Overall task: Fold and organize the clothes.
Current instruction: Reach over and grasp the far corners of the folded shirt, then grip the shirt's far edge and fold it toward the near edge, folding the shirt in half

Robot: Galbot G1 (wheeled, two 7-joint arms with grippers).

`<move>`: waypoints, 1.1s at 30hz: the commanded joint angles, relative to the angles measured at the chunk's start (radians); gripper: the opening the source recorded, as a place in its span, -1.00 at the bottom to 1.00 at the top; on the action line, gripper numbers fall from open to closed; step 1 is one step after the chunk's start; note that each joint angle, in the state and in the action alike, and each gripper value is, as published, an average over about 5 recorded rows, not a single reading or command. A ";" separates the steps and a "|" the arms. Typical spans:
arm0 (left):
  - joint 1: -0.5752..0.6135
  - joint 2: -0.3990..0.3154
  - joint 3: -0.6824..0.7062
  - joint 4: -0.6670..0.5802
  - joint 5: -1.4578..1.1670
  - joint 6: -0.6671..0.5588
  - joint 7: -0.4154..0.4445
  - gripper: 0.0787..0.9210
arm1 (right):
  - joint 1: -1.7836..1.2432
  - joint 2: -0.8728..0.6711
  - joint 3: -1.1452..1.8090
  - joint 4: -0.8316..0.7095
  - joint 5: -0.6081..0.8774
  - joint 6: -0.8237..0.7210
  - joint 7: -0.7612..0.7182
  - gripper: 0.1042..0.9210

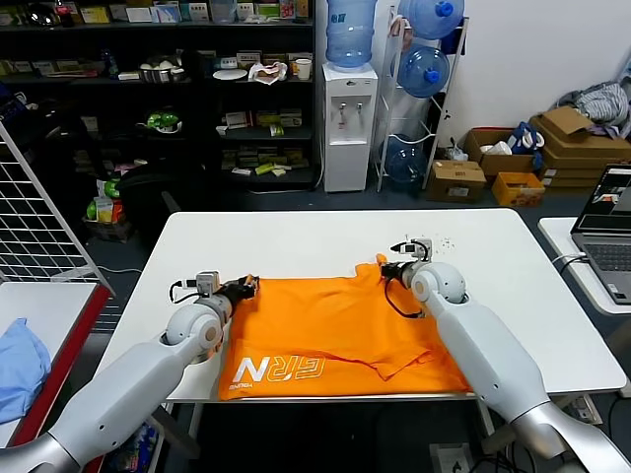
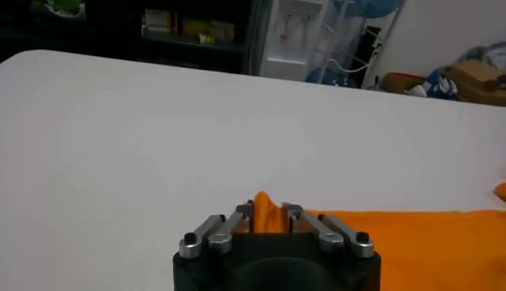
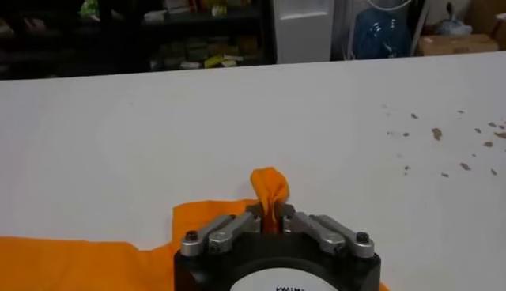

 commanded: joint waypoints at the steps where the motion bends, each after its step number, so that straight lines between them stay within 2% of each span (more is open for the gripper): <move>1: 0.004 -0.002 -0.005 -0.009 0.005 -0.003 -0.007 -0.55 | -0.006 -0.003 0.009 0.023 0.011 0.025 0.000 -0.93; 8: 0.027 0.028 -0.048 -0.087 0.006 -0.009 -0.029 -0.95 | -0.064 -0.050 0.050 0.133 0.047 0.046 0.005 -0.95; 21: 0.240 0.172 -0.149 -0.457 0.021 0.002 -0.089 -0.97 | -0.379 -0.242 0.194 0.540 0.149 0.000 0.073 -0.95; 28: 0.367 0.237 -0.195 -0.577 0.019 0.005 -0.114 -0.97 | -0.515 -0.304 0.274 0.687 0.191 -0.030 0.119 -0.95; 33: 0.444 0.252 -0.219 -0.644 0.015 0.000 -0.137 -0.97 | -0.599 -0.348 0.331 0.776 0.238 -0.047 0.163 -0.95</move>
